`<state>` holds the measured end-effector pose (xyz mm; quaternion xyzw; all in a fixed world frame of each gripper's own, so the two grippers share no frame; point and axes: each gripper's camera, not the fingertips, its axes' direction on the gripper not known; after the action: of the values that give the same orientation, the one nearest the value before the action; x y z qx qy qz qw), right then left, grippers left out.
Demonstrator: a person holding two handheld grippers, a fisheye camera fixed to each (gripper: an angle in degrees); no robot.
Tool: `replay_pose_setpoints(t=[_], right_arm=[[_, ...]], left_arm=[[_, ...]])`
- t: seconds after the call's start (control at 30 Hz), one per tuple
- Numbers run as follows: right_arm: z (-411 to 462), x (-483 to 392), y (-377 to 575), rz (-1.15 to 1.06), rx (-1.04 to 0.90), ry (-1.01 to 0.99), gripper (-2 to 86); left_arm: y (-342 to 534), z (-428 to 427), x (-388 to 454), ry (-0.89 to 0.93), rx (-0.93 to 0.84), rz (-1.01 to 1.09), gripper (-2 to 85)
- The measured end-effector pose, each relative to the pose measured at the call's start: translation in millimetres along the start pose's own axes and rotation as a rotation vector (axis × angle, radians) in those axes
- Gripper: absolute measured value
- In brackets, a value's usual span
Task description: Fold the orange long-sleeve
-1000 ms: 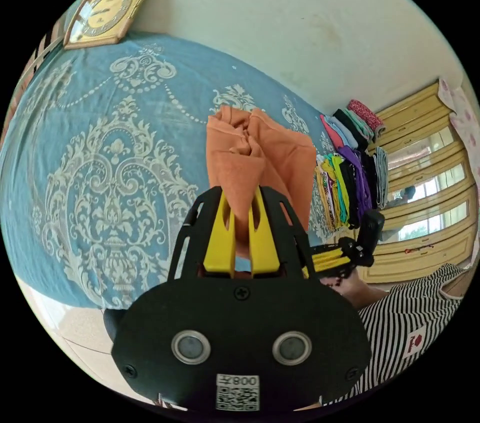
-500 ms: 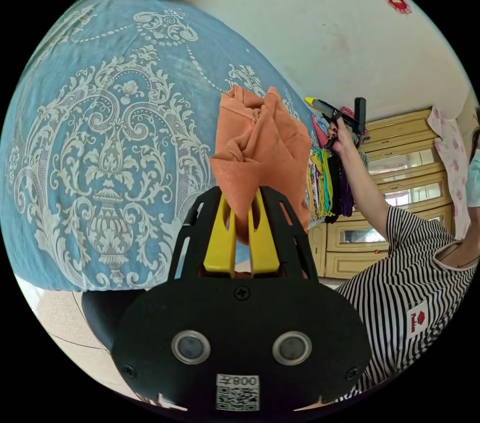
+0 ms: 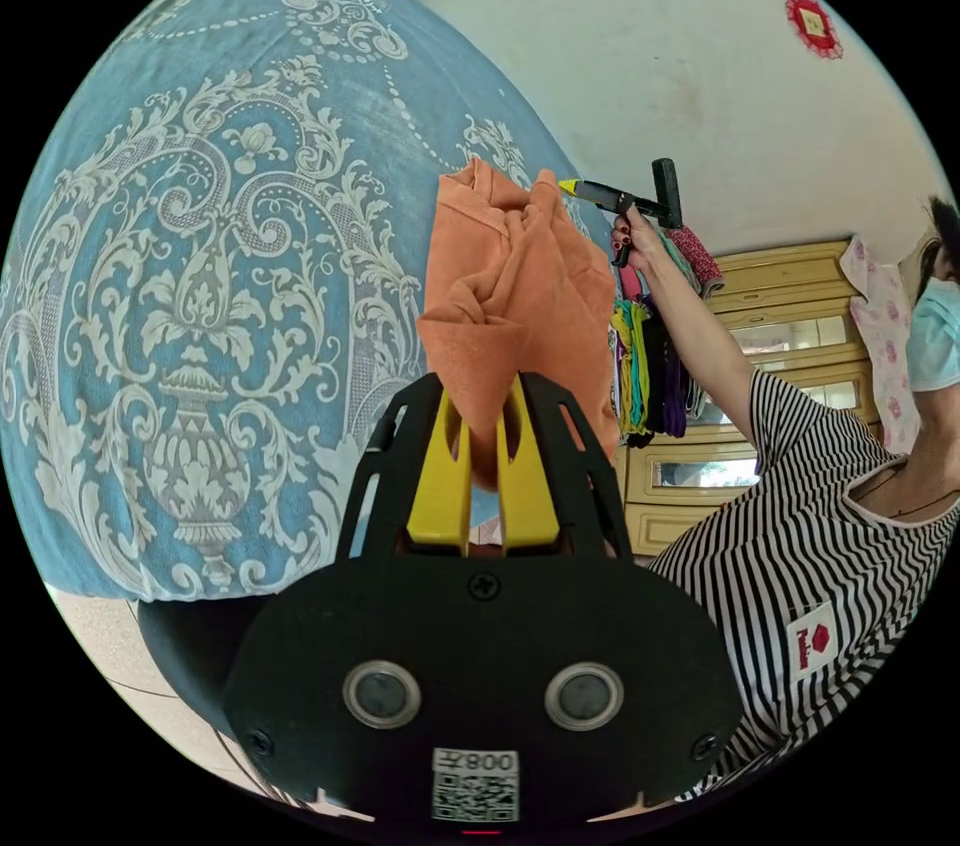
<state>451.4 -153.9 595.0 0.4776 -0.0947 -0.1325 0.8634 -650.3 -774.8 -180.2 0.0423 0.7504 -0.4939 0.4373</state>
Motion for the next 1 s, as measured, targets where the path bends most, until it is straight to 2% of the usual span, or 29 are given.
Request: replay_pose_setpoints(t=[0.1, 0.23, 0.33, 0.47, 0.57, 0.7, 0.77, 0.83, 0.9, 1.0], right_arm=[[36.8, 13.1, -10.7, 0.002, -0.152, -0.119, 3.6], [41.3, 13.4, 21.1, -0.023, -0.12, -0.312, 2.4], [55.4, -19.3, 68.2, -0.09, -0.203, -0.333, 1.9], [78.0, -68.2, 141.2, -0.068, -0.286, -0.336, 1.4], [89.9, -83.9, 191.8, 0.072, -0.298, -0.414, 1.6], [66.8, -53.0, 239.1, 0.382, -0.133, -0.485, 1.0], [42.8, -36.8, 248.5, 0.496, -0.037, -0.457, 0.7], [3.5, -31.2, 237.0, 0.53, 0.058, -0.313, 0.7], [-20.4, -34.6, 209.1, 0.494, 0.106, -0.195, 1.0], [-39.9, -41.8, 132.0, 0.32, 0.214, -0.04, 2.6]], left_arm=[[2.2, -3.9, -7.1, 0.016, 0.006, -0.024, 4.1], [3.2, -15.8, -10.7, 0.009, 0.025, -0.017, 4.0], [0.7, -24.2, -12.1, -0.006, 0.034, 0.001, 3.9], [-0.2, -36.1, -17.2, -0.001, 0.057, 0.008, 3.8], [-0.5, -40.8, -20.9, 0.002, 0.055, 0.012, 3.8], [-2.0, -47.1, -23.6, 0.01, 0.061, 0.017, 3.9], [-3.6, -51.4, -25.6, 0.014, 0.063, 0.022, 3.9], [-4.9, -54.5, -28.2, 0.02, 0.065, 0.023, 4.0], [-6.4, -56.4, -31.4, 0.03, 0.062, 0.023, 4.0], [-8.4, -58.3, -36.0, 0.044, 0.06, 0.025, 4.2]])
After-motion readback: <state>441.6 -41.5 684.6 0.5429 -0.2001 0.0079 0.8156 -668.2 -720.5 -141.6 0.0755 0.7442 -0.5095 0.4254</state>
